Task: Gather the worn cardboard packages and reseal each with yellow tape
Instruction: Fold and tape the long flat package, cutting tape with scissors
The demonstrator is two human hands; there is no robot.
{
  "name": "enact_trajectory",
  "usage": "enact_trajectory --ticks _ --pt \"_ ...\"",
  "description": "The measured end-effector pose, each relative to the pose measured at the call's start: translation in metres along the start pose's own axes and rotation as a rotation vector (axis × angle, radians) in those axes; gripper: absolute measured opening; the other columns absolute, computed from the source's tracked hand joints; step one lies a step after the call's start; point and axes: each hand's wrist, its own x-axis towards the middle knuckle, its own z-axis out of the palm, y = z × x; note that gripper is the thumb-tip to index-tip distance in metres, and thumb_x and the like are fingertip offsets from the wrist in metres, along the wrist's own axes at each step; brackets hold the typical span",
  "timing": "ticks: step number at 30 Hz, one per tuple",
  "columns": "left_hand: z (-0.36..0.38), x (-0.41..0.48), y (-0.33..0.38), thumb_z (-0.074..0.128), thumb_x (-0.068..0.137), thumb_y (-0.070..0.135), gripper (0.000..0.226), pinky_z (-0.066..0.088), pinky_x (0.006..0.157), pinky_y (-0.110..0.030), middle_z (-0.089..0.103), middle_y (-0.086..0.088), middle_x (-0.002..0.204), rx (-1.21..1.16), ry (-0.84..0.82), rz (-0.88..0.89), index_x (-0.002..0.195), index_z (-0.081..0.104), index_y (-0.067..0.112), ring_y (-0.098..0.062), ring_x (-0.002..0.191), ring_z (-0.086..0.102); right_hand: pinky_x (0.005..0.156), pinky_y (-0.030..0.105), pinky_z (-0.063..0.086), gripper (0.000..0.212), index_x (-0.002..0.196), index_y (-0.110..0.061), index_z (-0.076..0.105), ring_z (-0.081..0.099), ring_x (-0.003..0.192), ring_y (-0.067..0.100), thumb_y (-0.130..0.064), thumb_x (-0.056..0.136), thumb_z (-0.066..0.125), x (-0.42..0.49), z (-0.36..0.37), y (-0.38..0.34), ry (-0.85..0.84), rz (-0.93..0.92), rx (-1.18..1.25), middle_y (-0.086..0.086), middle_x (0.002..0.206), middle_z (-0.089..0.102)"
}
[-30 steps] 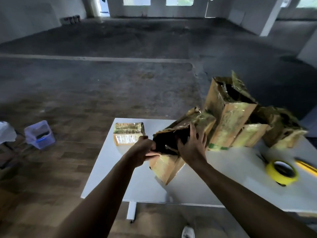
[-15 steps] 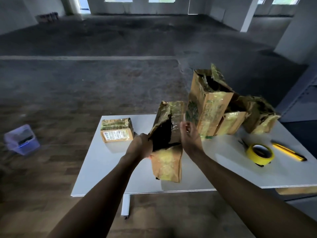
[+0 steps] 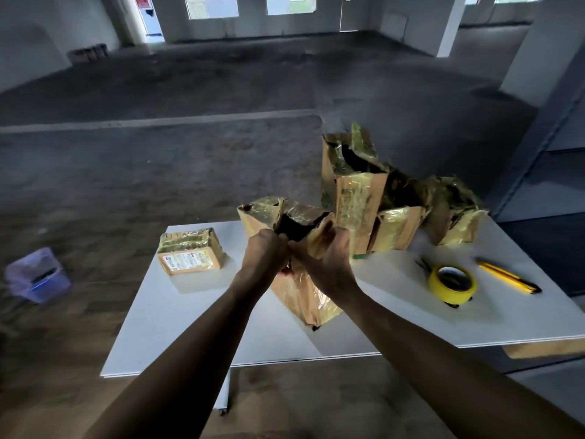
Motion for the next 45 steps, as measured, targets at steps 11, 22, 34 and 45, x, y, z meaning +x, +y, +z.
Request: enact_trajectory --ticks 11,22,34,45 --pt "0.025 0.008 0.028 0.039 0.093 0.006 0.031 0.057 0.052 -0.031 0.072 -0.019 0.066 0.035 -0.109 0.108 0.09 0.065 -0.011 -0.027 0.059 0.073 0.093 0.041 0.051 0.063 0.139 -0.026 0.036 0.055 0.118 0.02 -0.042 0.083 0.06 0.017 -0.073 0.011 -0.204 0.039 0.057 -0.003 0.127 0.058" --pt "0.034 0.008 0.022 0.043 0.096 0.009 0.03 0.057 0.053 -0.031 0.072 -0.015 0.063 0.09 -0.077 0.203 0.077 0.062 -0.003 -0.026 0.058 0.072 0.09 0.04 0.054 0.047 0.116 -0.023 0.061 0.062 0.104 0.016 -0.055 0.083 0.054 0.018 -0.075 0.022 -0.203 0.188 0.022 -0.002 0.112 0.066" --pt "0.016 0.03 0.007 0.045 0.093 0.06 0.048 0.052 0.072 -0.037 0.061 -0.004 0.09 0.299 0.226 0.674 0.101 0.056 0.013 -0.025 0.082 0.061 0.071 0.028 0.046 0.027 0.093 -0.008 0.07 0.065 0.086 0.017 -0.034 0.096 0.061 0.02 -0.083 0.036 -0.203 0.234 0.206 0.011 0.093 0.072" --pt "0.041 0.042 -0.002 0.039 0.09 0.072 0.076 0.009 0.117 -0.055 0.002 0.009 0.163 0.91 -0.356 0.758 0.154 0.007 0.047 -0.025 0.151 0.001 0.064 0.029 0.04 0.032 0.086 -0.012 0.073 0.059 0.073 0.009 -0.043 0.092 0.066 0.007 -0.105 0.052 -0.115 0.227 0.136 0.002 0.082 0.071"
